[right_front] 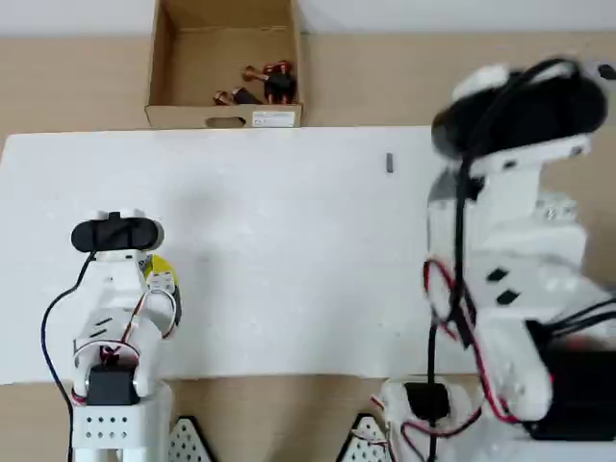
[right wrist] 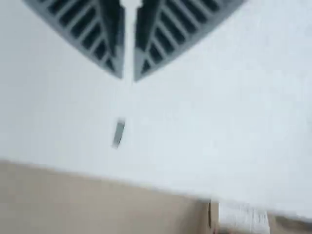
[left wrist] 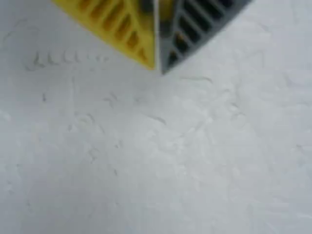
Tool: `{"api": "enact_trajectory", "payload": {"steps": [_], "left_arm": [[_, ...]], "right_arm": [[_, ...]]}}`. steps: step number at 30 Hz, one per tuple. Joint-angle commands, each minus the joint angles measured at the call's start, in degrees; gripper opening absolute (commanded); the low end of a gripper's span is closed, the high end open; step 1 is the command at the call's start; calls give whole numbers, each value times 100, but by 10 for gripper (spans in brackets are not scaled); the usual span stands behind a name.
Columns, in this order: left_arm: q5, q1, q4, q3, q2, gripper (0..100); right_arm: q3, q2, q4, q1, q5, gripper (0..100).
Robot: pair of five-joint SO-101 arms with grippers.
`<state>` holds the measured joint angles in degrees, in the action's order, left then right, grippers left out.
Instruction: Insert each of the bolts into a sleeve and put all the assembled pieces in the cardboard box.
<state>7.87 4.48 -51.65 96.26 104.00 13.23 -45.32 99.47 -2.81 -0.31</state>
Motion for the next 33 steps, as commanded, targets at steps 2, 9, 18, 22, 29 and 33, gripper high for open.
{"api": "enact_trajectory", "payload": {"steps": [2, 9, 18, 22, 29, 33], "left_arm": [[9, 35, 53, 79, 22, 5], [9, 35, 53, 79, 22, 5], [9, 35, 53, 79, 22, 5], [9, 35, 53, 79, 22, 5], [9, 26, 53, 79, 22, 5], [9, 26, 53, 79, 22, 5]], "right_arm": [[-2255, -1165, -835, 84, -70, 9], [-6290, -3143, -2971, 48, -35, 9], [-9596, -5657, -4132, 48, -35, 9], [-10527, -6527, -4176, 4, -26, 9], [-10967, -6378, -4185, -40, -35, 9], [-11011, -6369, -4176, -48, -70, 10]]}}
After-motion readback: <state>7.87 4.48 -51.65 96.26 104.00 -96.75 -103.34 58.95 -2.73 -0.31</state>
